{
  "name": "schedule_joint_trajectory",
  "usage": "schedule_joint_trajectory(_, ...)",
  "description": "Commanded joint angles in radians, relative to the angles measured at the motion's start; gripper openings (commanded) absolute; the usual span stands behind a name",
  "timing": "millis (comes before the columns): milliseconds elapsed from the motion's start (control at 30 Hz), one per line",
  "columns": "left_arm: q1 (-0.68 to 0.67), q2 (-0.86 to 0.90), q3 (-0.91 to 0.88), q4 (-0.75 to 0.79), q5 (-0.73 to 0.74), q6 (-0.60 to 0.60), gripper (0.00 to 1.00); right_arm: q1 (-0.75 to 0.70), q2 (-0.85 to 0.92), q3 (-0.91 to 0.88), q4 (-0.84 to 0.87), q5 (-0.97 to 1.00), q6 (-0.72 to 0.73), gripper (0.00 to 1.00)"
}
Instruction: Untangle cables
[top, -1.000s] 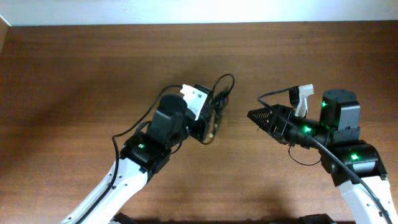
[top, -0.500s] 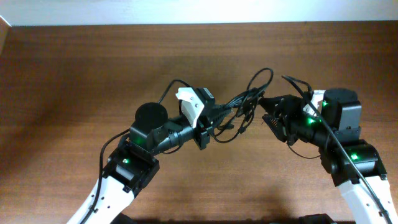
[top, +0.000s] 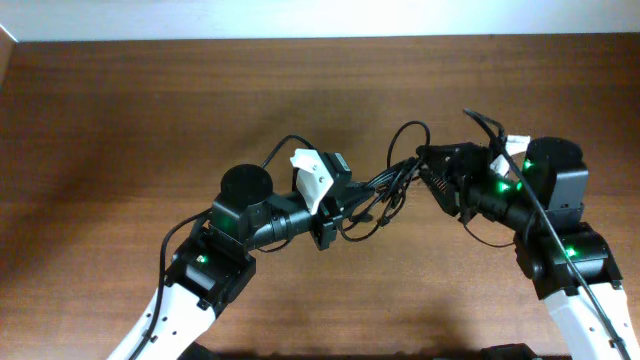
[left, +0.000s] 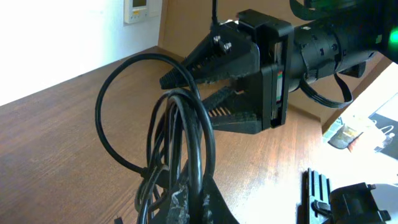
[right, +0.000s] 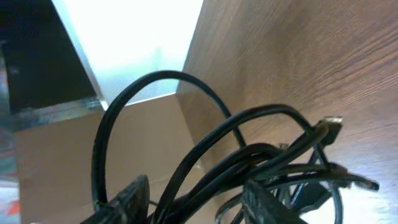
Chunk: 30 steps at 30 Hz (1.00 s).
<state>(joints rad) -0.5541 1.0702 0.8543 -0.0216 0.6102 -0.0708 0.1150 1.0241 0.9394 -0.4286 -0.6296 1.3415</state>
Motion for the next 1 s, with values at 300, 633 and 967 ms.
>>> schedule_joint_trajectory(300, -0.061, 0.052, 0.011, 0.138, 0.030, -0.026, 0.00, 0.003, -0.001, 0.011, 0.018, -0.080, 0.002, 0.18)
schedule_joint_trajectory(633, -0.107, 0.066, 0.011, 0.204, 0.031, -0.025, 0.00, 0.003, -0.001, 0.011, 0.052, -0.161, 0.041, 0.17)
schedule_joint_trajectory(967, -0.107, 0.069, 0.011, 0.216, 0.042, -0.026, 0.88, 0.002, -0.001, 0.011, 0.114, -0.142, -0.051, 0.04)
